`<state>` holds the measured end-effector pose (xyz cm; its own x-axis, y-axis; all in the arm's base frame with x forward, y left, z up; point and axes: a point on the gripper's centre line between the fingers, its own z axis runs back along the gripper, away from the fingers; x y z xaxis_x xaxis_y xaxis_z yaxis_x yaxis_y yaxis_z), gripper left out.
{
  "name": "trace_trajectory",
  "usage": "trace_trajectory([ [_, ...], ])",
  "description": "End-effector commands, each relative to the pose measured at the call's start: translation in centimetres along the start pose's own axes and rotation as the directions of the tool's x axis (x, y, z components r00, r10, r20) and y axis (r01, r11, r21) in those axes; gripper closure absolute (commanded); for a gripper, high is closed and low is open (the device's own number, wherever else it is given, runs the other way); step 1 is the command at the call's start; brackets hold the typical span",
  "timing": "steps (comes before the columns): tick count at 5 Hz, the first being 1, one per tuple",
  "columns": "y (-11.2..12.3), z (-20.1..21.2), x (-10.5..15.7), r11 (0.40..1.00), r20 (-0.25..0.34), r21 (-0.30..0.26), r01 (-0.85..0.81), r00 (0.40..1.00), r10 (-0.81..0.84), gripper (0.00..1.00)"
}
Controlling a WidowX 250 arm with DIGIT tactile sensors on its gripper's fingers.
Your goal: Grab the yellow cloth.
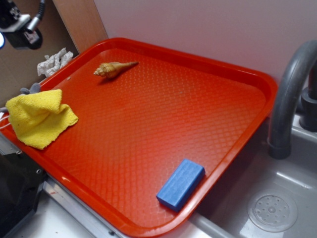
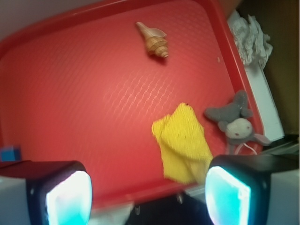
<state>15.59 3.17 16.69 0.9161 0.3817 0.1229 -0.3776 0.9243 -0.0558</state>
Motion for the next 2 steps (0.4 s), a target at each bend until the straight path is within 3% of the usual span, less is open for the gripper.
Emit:
trace_trajectory([
  [1, 1.8, -8.0, 0.0, 0.997, -0.055, 0.075, -0.033, 0.998, 0.037, 0.0],
  [2, 2.6, -11.1, -1.1, 0.992, -0.105, 0.122, -0.017, 0.994, 0.03, 0.0],
])
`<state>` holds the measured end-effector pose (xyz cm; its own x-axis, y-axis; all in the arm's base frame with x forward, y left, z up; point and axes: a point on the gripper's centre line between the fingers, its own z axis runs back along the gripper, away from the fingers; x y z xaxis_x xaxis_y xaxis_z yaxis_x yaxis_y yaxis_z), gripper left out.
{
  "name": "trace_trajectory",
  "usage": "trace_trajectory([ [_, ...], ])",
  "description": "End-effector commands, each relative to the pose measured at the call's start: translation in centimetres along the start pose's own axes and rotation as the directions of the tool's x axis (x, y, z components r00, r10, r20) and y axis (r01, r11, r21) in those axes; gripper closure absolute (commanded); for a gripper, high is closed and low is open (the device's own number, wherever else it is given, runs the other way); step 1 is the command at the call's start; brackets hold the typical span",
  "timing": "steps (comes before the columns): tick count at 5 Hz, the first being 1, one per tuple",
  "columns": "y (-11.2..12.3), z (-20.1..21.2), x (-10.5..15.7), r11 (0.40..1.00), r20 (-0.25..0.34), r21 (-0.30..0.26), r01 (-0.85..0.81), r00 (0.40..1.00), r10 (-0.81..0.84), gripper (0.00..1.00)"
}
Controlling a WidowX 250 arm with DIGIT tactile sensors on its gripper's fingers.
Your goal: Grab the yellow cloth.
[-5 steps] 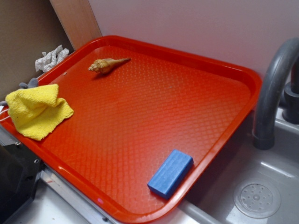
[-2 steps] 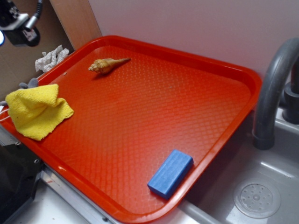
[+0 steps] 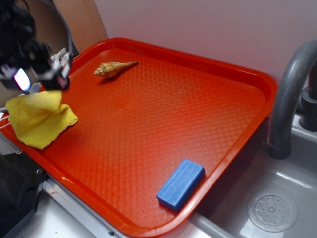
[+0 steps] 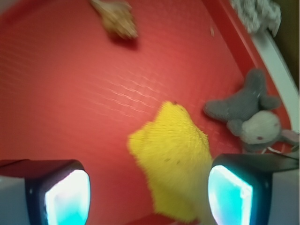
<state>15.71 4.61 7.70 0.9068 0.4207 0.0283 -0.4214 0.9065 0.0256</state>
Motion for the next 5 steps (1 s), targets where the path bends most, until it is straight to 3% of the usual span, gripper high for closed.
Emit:
trace_trajectory([
  [1, 2.6, -4.2, -1.3, 0.998, -0.068, 0.067, 0.021, 0.998, -0.016, 0.0],
  [2, 2.3, -3.7, -1.0, 0.997, -0.06, 0.051, 0.051, 0.997, -0.048, 1.0],
  [4, 2.8, -3.6, -0.9, 0.995, -0.046, 0.082, 0.063, 0.997, -0.06, 1.0],
  [5, 2.6, -2.3, -0.8, 0.993, -0.02, 0.06, 0.101, 0.995, -0.1, 1.0],
])
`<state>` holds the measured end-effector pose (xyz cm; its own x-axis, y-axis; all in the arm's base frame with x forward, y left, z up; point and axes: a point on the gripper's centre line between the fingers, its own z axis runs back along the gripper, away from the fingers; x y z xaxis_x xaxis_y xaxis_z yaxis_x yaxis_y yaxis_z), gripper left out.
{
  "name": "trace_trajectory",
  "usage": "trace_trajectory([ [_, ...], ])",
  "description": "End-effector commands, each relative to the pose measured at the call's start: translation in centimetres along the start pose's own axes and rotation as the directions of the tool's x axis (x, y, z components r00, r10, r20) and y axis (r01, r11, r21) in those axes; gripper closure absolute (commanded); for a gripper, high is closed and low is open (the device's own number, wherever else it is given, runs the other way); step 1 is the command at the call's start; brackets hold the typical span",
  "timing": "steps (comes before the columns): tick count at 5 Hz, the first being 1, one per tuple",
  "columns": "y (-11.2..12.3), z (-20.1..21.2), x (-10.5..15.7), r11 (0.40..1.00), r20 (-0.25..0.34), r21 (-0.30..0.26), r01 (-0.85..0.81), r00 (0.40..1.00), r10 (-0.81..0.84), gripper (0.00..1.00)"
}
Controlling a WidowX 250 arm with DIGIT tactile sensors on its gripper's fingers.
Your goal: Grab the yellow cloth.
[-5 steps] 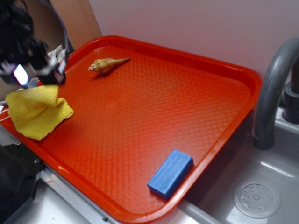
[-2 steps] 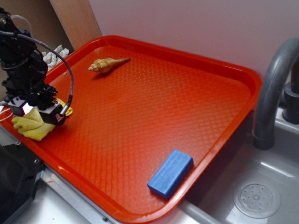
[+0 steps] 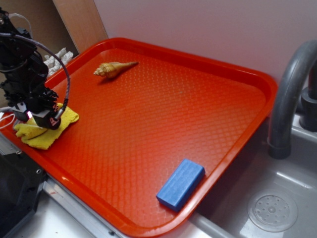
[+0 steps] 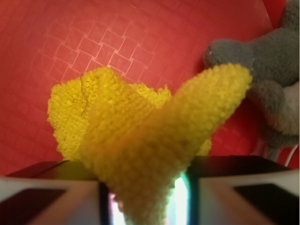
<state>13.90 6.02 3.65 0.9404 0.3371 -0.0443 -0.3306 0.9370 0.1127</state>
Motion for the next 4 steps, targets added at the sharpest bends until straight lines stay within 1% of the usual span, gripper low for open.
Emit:
trace_trajectory([
  [1, -0.3, 6.9, 0.0, 0.994, 0.153, -0.079, 0.075, 0.986, -0.062, 1.0],
  [2, -1.3, 12.0, -0.2, 0.979, 0.246, -0.097, 0.181, 0.957, -0.153, 1.0],
  [3, -2.9, 17.4, 0.4, 0.906, 0.335, -0.134, 0.402, 0.878, -0.341, 1.0],
  [4, -4.7, 20.9, 2.0, 0.902, 0.328, -0.097, 0.421, 0.869, -0.37, 1.0],
])
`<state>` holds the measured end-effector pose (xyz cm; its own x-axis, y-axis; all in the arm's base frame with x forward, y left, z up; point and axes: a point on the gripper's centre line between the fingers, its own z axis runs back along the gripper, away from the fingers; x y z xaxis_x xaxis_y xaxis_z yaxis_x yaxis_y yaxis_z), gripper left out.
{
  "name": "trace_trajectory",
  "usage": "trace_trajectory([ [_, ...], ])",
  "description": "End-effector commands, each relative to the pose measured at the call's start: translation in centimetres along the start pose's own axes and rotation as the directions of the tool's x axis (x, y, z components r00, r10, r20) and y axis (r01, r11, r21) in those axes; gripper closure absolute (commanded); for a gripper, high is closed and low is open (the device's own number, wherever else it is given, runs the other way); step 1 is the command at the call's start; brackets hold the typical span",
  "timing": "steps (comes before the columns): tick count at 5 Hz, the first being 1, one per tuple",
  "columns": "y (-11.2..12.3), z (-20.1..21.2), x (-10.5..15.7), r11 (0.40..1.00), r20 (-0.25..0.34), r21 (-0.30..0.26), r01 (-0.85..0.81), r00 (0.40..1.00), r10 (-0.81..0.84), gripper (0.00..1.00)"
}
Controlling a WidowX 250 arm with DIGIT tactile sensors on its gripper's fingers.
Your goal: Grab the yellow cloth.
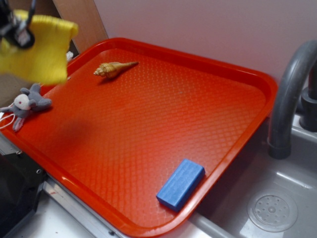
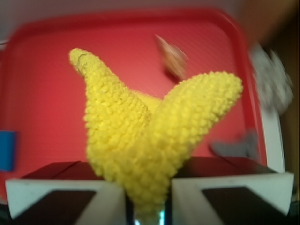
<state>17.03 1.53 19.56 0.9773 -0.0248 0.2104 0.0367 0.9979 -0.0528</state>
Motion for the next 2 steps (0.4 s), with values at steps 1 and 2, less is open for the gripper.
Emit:
trace_trajectory([
  [1, -1.43, 3.65, 3.69, 0.999, 0.038, 0.005, 0.041, 0.998, -0.041, 1.0],
  [2, -1.29, 2.89, 3.45, 0.999, 0.029, 0.023, 0.044, 0.999, -0.044, 1.0],
])
